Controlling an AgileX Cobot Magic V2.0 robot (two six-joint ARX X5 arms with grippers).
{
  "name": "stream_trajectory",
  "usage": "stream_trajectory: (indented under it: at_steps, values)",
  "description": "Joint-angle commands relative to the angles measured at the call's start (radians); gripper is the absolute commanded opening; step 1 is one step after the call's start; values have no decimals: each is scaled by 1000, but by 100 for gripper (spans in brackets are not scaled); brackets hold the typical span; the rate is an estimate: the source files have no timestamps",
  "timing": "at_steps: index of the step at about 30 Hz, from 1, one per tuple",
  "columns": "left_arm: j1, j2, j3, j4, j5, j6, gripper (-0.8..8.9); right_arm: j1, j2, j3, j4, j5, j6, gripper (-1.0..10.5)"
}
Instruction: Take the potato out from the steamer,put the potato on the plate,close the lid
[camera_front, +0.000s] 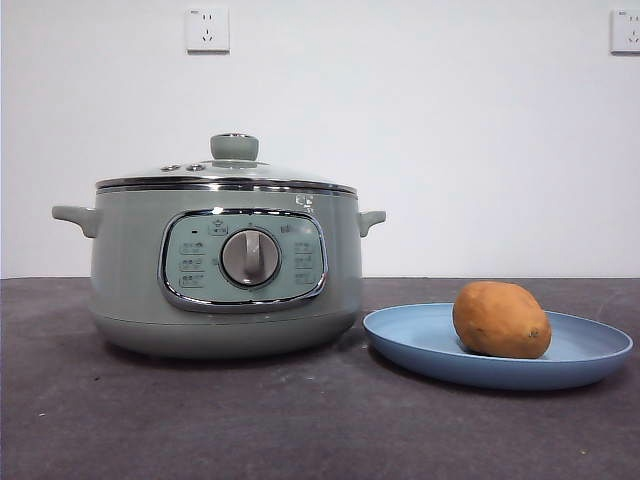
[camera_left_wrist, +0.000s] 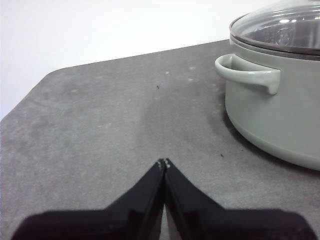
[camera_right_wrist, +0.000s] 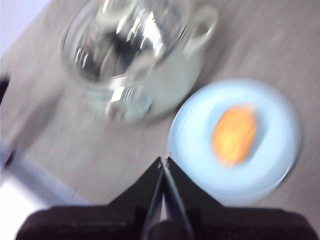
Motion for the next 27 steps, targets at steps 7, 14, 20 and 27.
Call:
stream_trajectory:
  at_steps: [7,14,20,27]
  values:
    - [4,-3,-16,2,0,-5,-4,-220,-264,-257,407,3,-46,1]
    - [4,-3,-16,2,-1,-5,-4,-304,-461,-599,737,4,-65,1]
    - [4,-3,-16,2,-1,-5,-4,-317,-602,-846,859,10,-64,1]
    - [4,-3,-16,2,0,-5,-4,-317,-710,-984,862,11,-64,1]
